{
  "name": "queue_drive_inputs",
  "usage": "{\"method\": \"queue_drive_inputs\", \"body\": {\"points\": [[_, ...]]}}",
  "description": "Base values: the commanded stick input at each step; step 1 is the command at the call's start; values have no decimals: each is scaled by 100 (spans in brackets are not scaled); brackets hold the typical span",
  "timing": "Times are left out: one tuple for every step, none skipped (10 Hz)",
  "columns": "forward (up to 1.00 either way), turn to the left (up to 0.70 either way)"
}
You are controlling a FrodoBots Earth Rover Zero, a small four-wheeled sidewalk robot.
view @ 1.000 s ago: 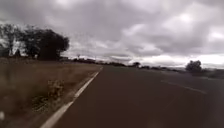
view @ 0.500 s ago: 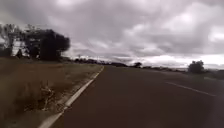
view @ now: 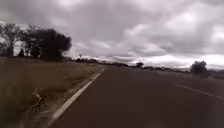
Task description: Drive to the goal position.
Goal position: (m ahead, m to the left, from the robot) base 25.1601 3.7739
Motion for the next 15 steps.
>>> {"method": "queue_drive_inputs", "body": {"points": [[85,0],[85,0],[85,0],[85,0],[85,0],[85,0],[85,0],[85,0],[85,0],[85,0],[85,0],[85,0],[85,0],[85,0],[85,0]]}}
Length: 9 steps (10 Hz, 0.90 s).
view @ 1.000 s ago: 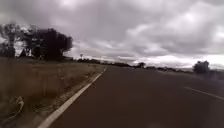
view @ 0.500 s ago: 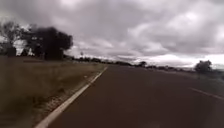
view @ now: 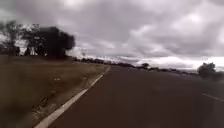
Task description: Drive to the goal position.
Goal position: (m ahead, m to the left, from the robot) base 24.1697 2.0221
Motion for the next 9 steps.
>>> {"method": "queue_drive_inputs", "body": {"points": [[85,0],[85,0],[85,-4],[85,-22],[85,0],[85,0],[85,-12],[85,-10],[85,0]]}}
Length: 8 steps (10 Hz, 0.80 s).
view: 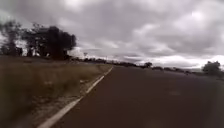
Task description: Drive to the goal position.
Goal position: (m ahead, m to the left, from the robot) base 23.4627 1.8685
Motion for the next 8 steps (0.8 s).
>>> {"method": "queue_drive_inputs", "body": {"points": [[85,-13],[85,-28],[85,-7],[85,-24],[85,-11],[85,-2],[85,-7],[85,-5]]}}
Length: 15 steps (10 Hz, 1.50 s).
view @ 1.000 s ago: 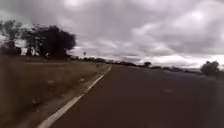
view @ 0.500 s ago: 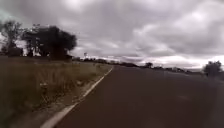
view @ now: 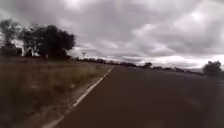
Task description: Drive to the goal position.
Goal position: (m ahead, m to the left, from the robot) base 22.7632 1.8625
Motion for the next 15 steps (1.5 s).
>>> {"method": "queue_drive_inputs", "body": {"points": [[85,0],[85,-17],[85,-18],[85,-1],[85,-6],[85,-12],[85,-19],[85,-25],[85,0],[85,0],[85,0],[85,0],[85,0],[85,0],[85,0]]}}
